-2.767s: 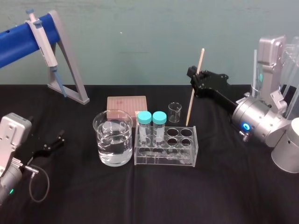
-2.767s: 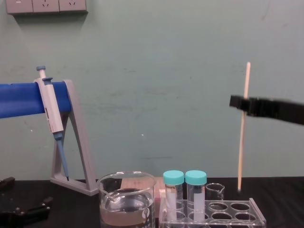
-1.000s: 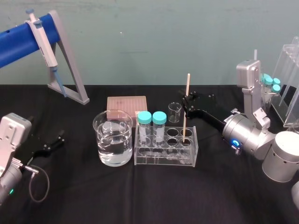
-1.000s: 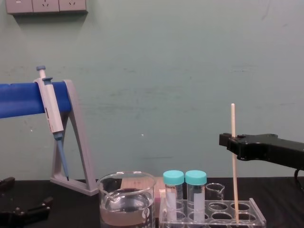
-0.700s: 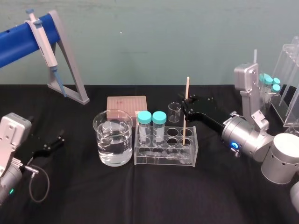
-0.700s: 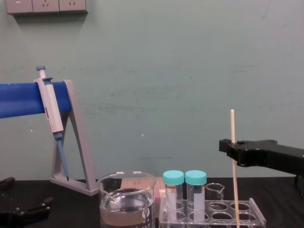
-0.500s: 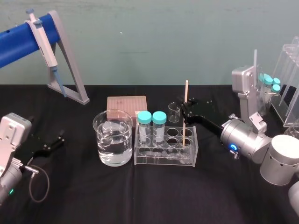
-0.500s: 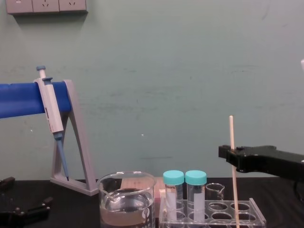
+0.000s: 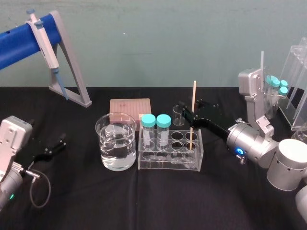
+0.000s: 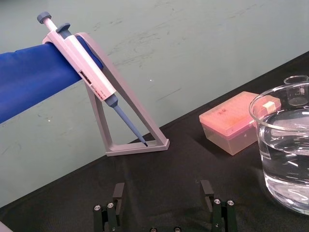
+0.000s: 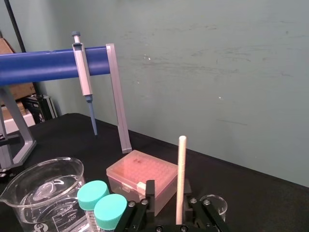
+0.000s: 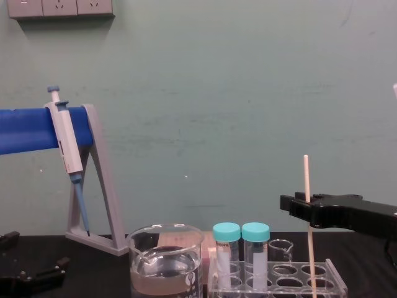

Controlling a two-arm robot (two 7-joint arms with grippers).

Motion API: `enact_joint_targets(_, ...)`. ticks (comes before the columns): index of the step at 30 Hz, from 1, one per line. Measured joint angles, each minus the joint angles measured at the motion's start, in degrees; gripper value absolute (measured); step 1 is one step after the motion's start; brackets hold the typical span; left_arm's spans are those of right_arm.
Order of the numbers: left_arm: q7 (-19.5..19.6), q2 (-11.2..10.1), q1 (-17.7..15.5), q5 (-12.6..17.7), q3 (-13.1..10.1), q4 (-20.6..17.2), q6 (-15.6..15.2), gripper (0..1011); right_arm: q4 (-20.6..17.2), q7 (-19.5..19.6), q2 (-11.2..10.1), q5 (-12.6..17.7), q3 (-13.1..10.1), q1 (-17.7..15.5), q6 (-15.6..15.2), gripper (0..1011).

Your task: Hold the thermometer with one hand and immerse one end into the beaker, then reinsert it into the test tube rack.

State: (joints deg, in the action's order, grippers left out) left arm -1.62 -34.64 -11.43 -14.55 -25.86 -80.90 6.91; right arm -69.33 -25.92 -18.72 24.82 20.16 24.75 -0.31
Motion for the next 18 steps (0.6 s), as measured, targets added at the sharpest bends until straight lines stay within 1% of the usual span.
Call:
enact_joint_targets(1, 0.0, 0.0, 0.0, 0.0, 0.0, 0.0, 0.0, 1004, 0.0, 0.1, 0.0, 0.0, 0.0, 0.0, 0.0, 377)
enact_joint_targets(2, 0.0, 0.0, 0.0, 0.0, 0.0, 0.0, 0.0, 1004, -0.1, 0.1, 0.0, 0.0, -0.1, 0.0, -0.1, 377)
enact_joint_targets(3, 0.0, 0.0, 0.0, 0.0, 0.0, 0.0, 0.0, 1004, -0.2, 0.2, 0.0, -0.1, -0.1, -0.1, -0.1, 435)
enact_joint_targets(5, 0.0, 0.0, 0.0, 0.0, 0.0, 0.0, 0.0, 1004, -0.2, 0.2, 0.0, -0.1, -0.2, -0.1, -0.2, 472)
enact_joint_targets(6, 0.0, 0.0, 0.0, 0.0, 0.0, 0.0, 0.0, 1004, -0.2, 0.2, 0.0, -0.1, -0.2, -0.1, -0.2, 530)
enact_joint_targets(8, 0.0, 0.0, 0.0, 0.0, 0.0, 0.0, 0.0, 1004, -0.3, 0.3, -0.1, -0.1, -0.2, -0.1, -0.3, 577)
enact_joint_targets(10, 0.0, 0.0, 0.0, 0.0, 0.0, 0.0, 0.0, 1004, -0.4, 0.3, -0.1, -0.2, -0.3, -0.2, -0.3, 658)
enact_joint_targets(13, 0.0, 0.0, 0.0, 0.0, 0.0, 0.0, 0.0, 1004, -0.4, 0.4, 0.0, -0.2, -0.3, -0.1, -0.3, 718)
enact_joint_targets(14, 0.0, 0.0, 0.0, 0.0, 0.0, 0.0, 0.0, 1004, -0.3, 0.4, 0.0, -0.3, -0.3, -0.1, -0.3, 775)
enact_joint_targets(15, 0.0, 0.0, 0.0, 0.0, 0.0, 0.0, 0.0, 1004, -0.3, 0.5, 0.0, -0.3, -0.3, -0.1, -0.3, 786)
enact_joint_targets(16, 0.0, 0.0, 0.0, 0.0, 0.0, 0.0, 0.0, 1004, -0.3, 0.5, 0.0, -0.3, -0.4, -0.1, -0.3, 830)
enact_joint_targets(18, 0.0, 0.0, 0.0, 0.0, 0.0, 0.0, 0.0, 1004, -0.2, 0.5, 0.1, -0.3, -0.4, -0.1, -0.3, 883)
